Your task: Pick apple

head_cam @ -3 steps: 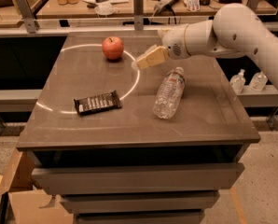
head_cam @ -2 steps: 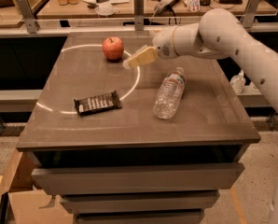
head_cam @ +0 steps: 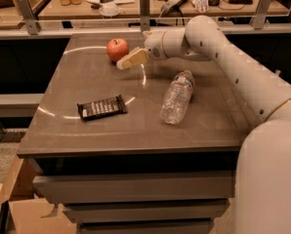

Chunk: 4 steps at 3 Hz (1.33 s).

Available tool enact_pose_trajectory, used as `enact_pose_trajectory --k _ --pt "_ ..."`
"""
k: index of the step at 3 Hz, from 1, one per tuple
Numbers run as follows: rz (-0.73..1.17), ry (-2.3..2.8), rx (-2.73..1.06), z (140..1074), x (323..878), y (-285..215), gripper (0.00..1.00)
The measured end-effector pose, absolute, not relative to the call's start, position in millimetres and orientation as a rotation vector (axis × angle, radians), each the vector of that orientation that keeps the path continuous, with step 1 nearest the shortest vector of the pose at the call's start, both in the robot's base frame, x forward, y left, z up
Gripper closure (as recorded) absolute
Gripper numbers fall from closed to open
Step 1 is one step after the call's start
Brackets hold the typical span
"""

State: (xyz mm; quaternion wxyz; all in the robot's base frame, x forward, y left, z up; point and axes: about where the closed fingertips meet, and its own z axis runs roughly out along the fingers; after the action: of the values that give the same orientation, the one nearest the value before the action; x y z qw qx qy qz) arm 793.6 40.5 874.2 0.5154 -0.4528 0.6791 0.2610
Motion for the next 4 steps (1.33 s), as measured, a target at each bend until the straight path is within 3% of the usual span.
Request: enact_pose_trajectory --k 2,4 --pt "0.646 1.617 -1.079 865.4 819.2 67.2 0.03" --pt "0.625 1.587 -1.159 867.1 828.6 74.0 0.49"
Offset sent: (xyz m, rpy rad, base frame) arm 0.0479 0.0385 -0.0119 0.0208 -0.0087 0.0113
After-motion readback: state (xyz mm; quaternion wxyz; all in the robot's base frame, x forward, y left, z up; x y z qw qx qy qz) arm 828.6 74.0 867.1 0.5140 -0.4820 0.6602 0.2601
